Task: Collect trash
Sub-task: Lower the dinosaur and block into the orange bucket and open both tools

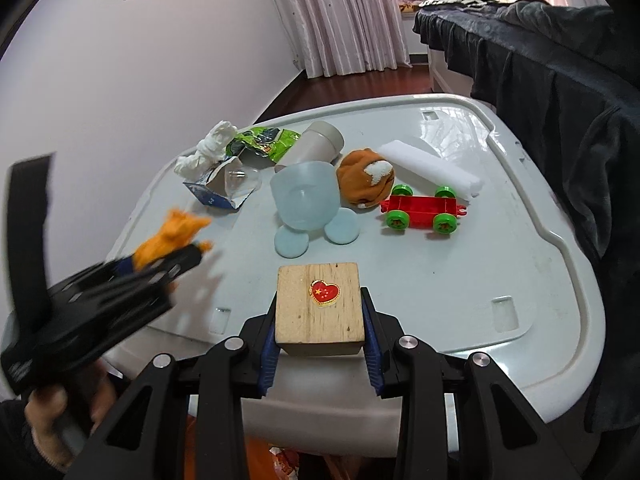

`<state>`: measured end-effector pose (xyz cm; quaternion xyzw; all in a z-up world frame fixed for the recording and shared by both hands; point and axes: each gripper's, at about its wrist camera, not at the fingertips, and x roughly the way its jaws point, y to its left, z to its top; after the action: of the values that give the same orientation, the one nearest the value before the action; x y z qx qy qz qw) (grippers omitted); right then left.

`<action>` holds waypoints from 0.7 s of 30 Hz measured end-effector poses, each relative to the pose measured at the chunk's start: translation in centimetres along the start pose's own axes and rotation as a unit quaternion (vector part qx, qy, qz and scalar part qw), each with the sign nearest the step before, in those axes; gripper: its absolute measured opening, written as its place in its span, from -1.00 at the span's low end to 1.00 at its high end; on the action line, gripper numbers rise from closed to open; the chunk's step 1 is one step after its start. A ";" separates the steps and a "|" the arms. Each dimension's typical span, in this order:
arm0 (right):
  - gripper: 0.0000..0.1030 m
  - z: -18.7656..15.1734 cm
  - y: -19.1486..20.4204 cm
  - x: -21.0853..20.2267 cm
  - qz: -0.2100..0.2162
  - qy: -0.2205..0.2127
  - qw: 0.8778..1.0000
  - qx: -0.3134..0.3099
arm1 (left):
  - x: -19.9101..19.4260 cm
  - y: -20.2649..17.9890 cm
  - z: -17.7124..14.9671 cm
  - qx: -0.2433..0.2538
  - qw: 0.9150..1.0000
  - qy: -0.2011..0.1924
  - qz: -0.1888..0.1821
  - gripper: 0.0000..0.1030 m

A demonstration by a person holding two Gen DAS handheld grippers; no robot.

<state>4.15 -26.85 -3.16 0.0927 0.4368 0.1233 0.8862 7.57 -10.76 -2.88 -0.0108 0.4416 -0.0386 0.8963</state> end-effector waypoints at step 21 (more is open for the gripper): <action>-0.31 -13.0 6.8 -6.4 0.036 0.071 0.996 -0.044 | -7.7 2.6 -15.5 0.039 0.992 0.121 -0.029 -0.07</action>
<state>-10.97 -21.57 -4.30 0.0605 0.4890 0.1800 0.8514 -9.28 -7.30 -6.39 0.0162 0.5442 -0.0824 0.8347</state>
